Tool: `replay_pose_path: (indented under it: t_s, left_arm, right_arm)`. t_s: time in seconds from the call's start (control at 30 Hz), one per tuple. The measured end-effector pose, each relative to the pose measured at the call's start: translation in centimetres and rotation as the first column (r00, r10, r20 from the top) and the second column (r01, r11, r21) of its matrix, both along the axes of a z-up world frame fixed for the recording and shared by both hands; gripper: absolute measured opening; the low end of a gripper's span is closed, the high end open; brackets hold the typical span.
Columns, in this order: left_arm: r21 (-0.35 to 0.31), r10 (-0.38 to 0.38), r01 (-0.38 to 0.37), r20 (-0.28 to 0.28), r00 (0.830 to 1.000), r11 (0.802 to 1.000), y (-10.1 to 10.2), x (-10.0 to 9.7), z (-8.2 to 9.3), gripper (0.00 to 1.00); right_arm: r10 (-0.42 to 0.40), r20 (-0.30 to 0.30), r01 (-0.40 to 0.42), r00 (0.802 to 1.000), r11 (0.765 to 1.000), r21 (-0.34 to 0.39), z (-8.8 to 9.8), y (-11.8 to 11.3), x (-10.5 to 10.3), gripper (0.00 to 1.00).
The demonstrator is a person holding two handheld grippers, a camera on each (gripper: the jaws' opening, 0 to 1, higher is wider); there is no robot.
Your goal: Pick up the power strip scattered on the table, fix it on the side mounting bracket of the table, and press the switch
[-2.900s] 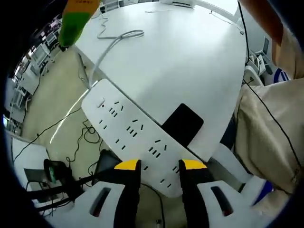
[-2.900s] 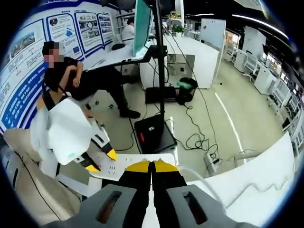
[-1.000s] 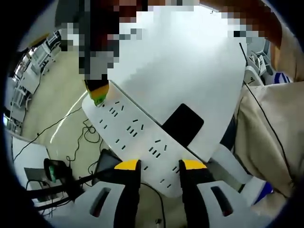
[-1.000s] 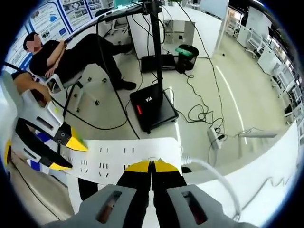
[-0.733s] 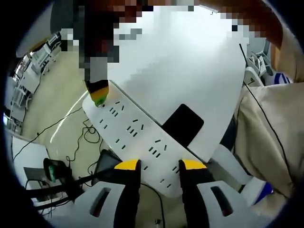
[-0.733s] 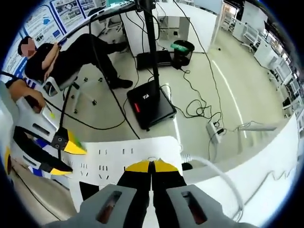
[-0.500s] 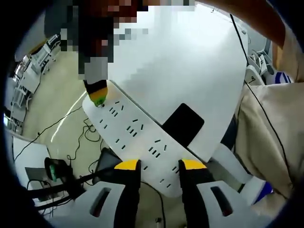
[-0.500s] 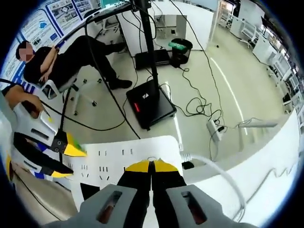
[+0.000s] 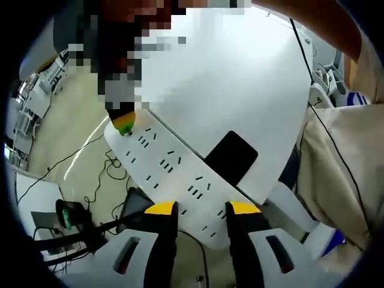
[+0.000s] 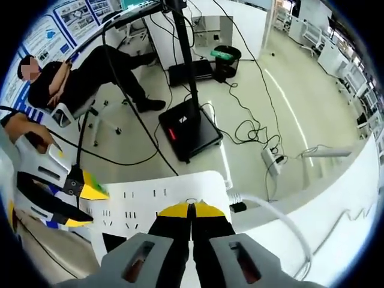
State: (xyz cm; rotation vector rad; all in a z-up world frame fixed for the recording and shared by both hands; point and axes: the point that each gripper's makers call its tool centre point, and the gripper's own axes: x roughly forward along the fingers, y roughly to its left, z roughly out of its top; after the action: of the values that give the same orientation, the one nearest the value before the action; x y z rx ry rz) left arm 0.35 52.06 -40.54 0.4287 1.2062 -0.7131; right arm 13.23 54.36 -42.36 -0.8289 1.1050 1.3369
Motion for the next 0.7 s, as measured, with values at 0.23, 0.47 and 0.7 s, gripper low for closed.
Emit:
replay_pose_path:
  t_s: [0.23, 0.47, 0.7]
  left_arm:
    - [-0.012, 0.009, -0.009, 0.001, 1.0, 1.0, 0.0, 0.0, 0.0, 0.37]
    - [-0.021, 0.01, -0.01, 0.0, 1.0, 1.0, 0.0, 0.1, 0.0, 0.37]
    - [-0.032, 0.016, -0.016, 0.006, 1.0, 0.999, 0.1, 0.1, 0.0, 0.37]
  right_arm:
    - [0.008, 0.021, -0.008, 1.0, 1.0, -0.009, 0.2, 0.4, -0.1, 0.0]
    - [0.013, 0.028, -0.012, 1.0, 1.0, -0.024, 0.6, 0.7, 0.0, 0.0]
    - [0.022, 0.04, -0.021, 0.999, 1.0, -0.016, 1.3, 0.7, -0.4, 0.0]
